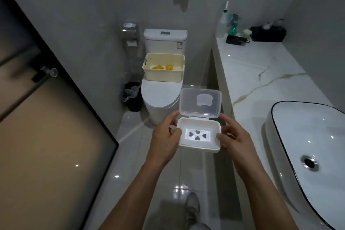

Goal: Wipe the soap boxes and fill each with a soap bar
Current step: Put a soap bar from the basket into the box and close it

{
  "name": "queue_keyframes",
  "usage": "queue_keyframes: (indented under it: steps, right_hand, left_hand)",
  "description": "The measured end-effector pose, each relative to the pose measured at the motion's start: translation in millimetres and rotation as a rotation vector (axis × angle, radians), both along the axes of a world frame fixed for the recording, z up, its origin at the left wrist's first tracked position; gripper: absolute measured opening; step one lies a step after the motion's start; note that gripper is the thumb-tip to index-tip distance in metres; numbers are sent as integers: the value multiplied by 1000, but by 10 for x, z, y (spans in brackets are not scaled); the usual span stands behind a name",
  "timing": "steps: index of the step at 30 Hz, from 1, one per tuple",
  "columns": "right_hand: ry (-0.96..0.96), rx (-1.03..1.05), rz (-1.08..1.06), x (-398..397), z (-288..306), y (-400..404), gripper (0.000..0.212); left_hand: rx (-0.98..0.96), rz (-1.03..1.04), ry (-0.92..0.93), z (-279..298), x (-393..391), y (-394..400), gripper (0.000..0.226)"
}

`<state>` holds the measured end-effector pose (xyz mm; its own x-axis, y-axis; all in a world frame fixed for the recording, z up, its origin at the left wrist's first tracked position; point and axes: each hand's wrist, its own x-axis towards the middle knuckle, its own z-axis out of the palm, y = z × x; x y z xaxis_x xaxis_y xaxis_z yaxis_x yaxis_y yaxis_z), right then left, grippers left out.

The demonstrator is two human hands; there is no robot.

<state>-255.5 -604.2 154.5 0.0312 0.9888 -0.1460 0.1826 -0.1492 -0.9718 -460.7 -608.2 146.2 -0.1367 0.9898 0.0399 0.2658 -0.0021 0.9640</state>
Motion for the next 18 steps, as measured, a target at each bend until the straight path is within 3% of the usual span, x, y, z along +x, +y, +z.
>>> queue_keyframes:
  steps: [18]
  right_hand:
    - [88, -73, 203, -751, -147, 2818, 59]
  left_hand:
    - [-78, 226, 85, -184, -747, 2408, 52]
